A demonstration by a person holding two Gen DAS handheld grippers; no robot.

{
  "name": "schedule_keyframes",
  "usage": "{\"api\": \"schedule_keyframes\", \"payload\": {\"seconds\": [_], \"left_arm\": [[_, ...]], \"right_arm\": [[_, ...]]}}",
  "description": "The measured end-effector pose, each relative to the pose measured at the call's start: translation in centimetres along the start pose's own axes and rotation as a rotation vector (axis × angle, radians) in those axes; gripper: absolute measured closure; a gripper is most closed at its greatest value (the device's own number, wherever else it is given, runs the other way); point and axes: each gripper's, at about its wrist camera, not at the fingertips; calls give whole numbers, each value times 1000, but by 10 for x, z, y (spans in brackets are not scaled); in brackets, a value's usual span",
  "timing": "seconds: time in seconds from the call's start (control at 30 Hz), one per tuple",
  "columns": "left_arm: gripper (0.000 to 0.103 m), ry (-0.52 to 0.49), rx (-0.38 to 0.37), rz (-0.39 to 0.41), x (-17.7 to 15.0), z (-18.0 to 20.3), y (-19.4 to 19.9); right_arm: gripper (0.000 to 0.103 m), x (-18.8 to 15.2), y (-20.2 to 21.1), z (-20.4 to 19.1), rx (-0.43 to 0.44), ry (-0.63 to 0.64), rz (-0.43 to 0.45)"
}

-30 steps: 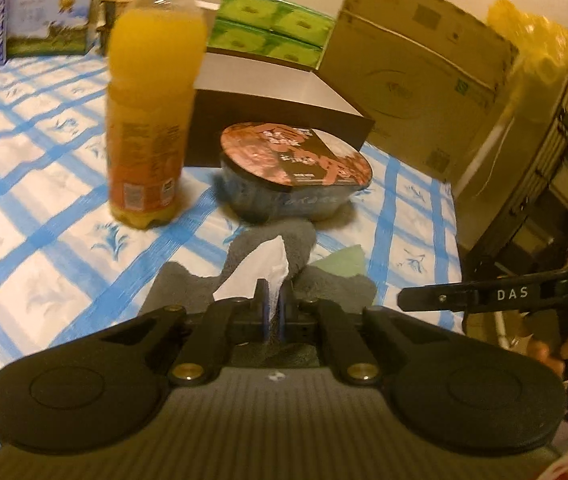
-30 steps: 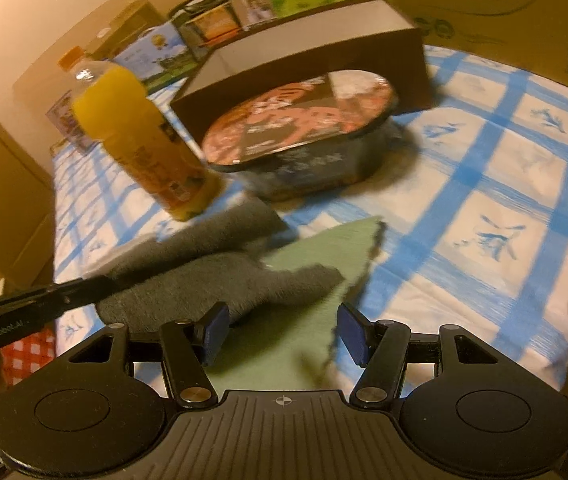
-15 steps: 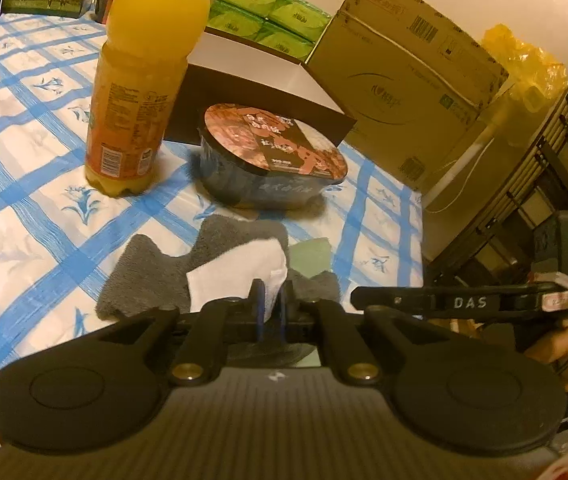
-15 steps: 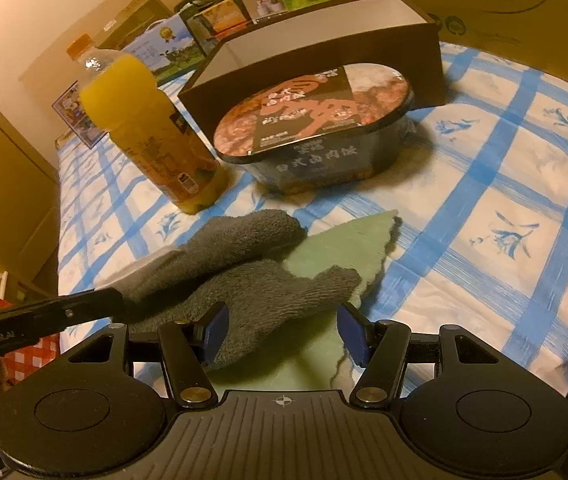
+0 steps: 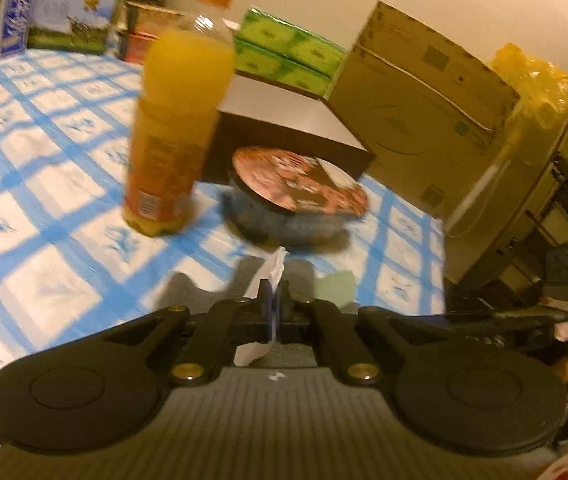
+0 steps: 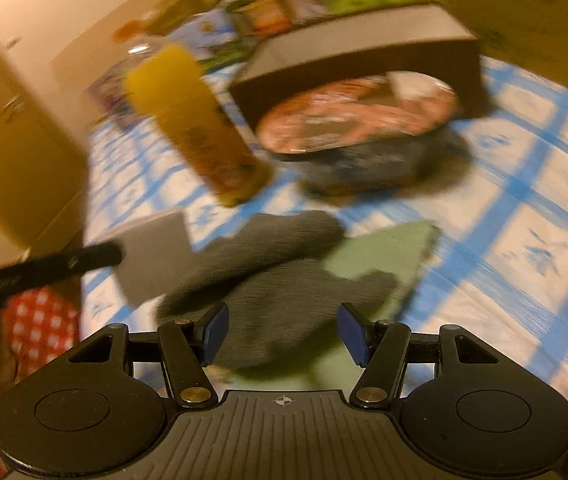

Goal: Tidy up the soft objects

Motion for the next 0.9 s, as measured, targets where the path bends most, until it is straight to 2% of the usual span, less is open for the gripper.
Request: {"api": "schedule_keyframes", "payload": {"seconds": [0.17, 0.3, 0.33, 0.37, 0.4, 0.43, 0.53, 0.67, 0.8, 0.9], "left_arm": [[102, 14, 70, 29, 3, -11, 18], [102, 39, 104, 37, -2, -21, 30], [102, 46, 108, 37, -4, -23, 33], [102, 55, 112, 36, -6, -25, 35], [102, 62, 117, 35, -8, -27, 36], [102, 66, 122, 36, -10, -28, 38], [102, 80, 129, 45, -13, -32, 43], [102, 79, 147, 63, -12, -35, 47], [102, 74, 160, 81, -8, -36, 49], [102, 73, 161, 81, -7, -37, 48]], "right_arm": [[43, -4, -4, -44, 90, 213, 15], [43, -15, -16, -78, 89, 387, 25], [46, -19, -20, -83, 70, 420, 32], [58, -22, -23, -88, 41, 451, 46], [102, -23, -26, -91, 18, 480, 66], [101, -22, -25, -89, 1, 476, 93], [101, -5, -1, -70, 51, 325, 249], [101, 23, 38, -43, 46, 189, 426], [101, 44, 73, -14, 18, 83, 501], [101, 51, 83, 15, -14, -24, 473]]}}
Point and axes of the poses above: each gripper's, at about its wrist camera, not at the fingertips, and y roughly against the way its jaws point, z to its right, x to its top, and after that the axes turned 11 degrees about -x, right-handed
